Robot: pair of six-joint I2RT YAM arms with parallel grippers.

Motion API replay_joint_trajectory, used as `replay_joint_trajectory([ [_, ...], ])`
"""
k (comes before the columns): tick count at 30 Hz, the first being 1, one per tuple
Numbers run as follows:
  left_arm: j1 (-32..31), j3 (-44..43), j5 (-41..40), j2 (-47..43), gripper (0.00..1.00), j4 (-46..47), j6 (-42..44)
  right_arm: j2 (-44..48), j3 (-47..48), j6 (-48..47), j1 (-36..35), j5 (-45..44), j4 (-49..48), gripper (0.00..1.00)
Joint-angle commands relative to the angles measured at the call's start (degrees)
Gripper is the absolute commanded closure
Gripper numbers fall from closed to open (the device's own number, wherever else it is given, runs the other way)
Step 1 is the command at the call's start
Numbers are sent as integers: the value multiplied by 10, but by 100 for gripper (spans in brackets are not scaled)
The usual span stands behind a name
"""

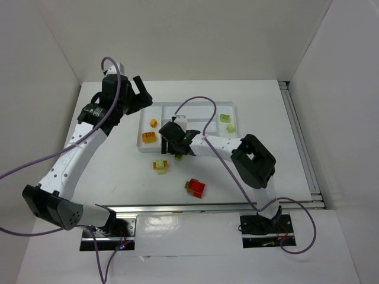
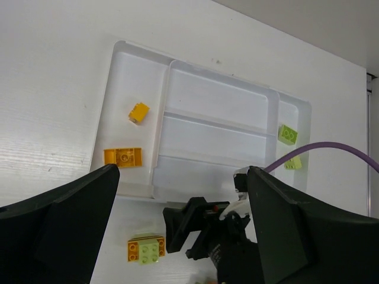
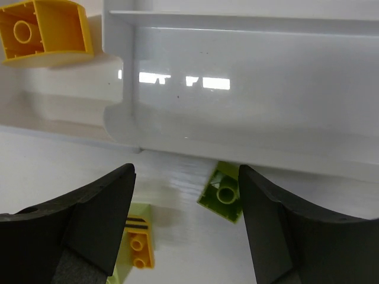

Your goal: Sort the legos into containers by color

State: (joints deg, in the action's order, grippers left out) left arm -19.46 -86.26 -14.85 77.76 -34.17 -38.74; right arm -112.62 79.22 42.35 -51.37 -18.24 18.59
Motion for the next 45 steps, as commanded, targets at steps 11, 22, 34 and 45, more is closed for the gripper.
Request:
replay_joint_trajectory([
  [11,11,20,24,11,0,9,23,-22,31,64,-35,-101,75,21],
  [22,11,20,35,16,0,14,28,-5,-5,37,-35,-83,79,20],
  [34,11,25,40,16,1,19,28,17,-11,37,-35,-68,89,57],
  [45,36,66,40,51,1,-16,11,124,1,-17,9,-122,113,62],
])
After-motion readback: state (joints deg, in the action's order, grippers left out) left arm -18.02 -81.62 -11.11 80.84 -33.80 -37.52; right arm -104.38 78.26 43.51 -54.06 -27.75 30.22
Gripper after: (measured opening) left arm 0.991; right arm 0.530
